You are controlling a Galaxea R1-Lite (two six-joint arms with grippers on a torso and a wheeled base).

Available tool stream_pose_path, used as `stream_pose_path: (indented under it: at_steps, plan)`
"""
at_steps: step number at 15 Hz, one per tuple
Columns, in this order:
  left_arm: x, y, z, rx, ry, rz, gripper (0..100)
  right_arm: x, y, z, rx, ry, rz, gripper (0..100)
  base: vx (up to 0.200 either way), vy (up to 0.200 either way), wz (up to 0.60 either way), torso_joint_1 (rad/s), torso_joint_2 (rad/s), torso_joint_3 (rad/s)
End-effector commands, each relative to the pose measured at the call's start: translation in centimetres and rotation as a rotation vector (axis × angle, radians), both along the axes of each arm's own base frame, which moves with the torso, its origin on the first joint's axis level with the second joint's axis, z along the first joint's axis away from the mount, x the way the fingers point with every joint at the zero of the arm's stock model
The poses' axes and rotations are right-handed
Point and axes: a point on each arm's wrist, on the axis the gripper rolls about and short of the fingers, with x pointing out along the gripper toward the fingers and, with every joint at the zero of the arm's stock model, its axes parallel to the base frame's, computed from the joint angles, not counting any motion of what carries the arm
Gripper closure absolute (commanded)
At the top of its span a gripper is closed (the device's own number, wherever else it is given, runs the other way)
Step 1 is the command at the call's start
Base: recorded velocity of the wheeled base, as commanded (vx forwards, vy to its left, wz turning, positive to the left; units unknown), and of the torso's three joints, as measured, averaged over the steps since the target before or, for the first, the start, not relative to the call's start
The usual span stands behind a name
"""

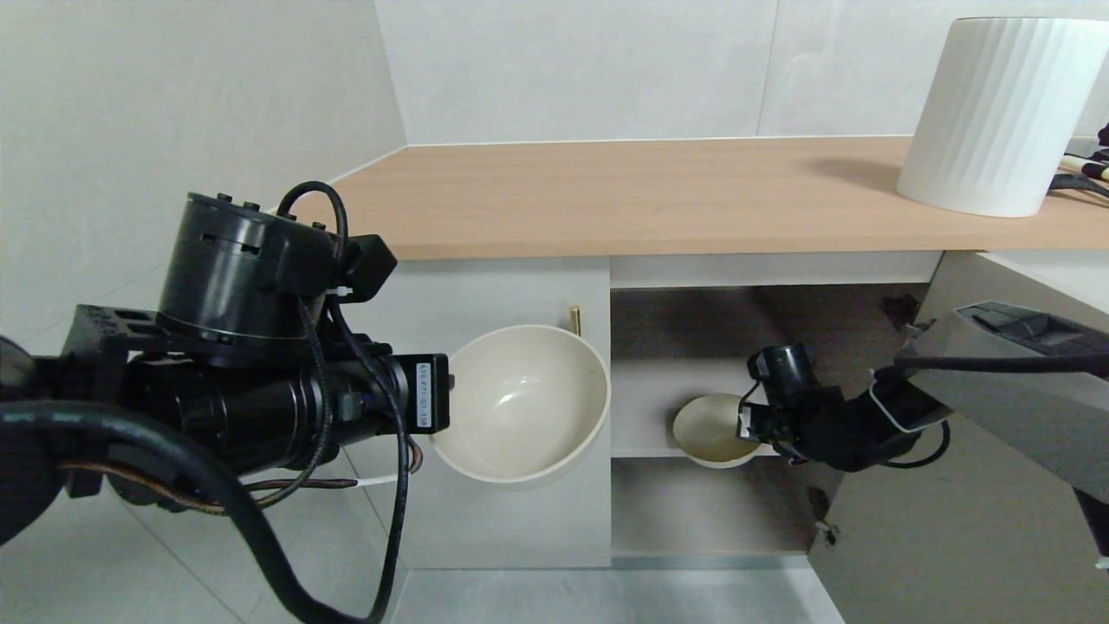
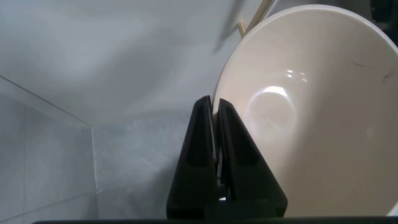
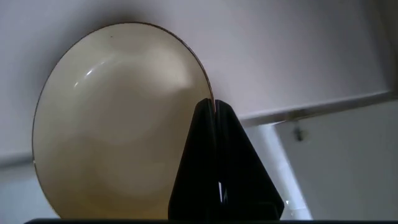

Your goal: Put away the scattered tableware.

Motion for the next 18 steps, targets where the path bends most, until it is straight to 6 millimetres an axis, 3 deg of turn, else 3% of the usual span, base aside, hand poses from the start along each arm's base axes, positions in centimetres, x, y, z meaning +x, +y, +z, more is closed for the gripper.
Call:
stream_pose_path:
  at_steps: [1, 8, 18]
  plan:
    - [0.1, -0.2, -0.2, 0.003, 0.007, -0.002, 100, 1.2, -0.4, -2.2, -0.013, 0.022, -0.025, 100, 0.000, 0.000, 0.00, 0.000, 0.00, 0.000]
    - [0.0, -0.8, -0.9, 0.017, 0.025, -0.023, 100, 3.7, -0.6, -2.0, 0.029, -0.050, -0.079, 100, 0.000, 0.000, 0.00, 0.000, 0.00, 0.000]
    - [0.0, -0.9, -0.9, 0.019, 0.028, -0.026, 100, 4.8, -0.4, -2.2, 0.032, -0.078, -0.090, 100, 0.000, 0.000, 0.00, 0.000, 0.00, 0.000]
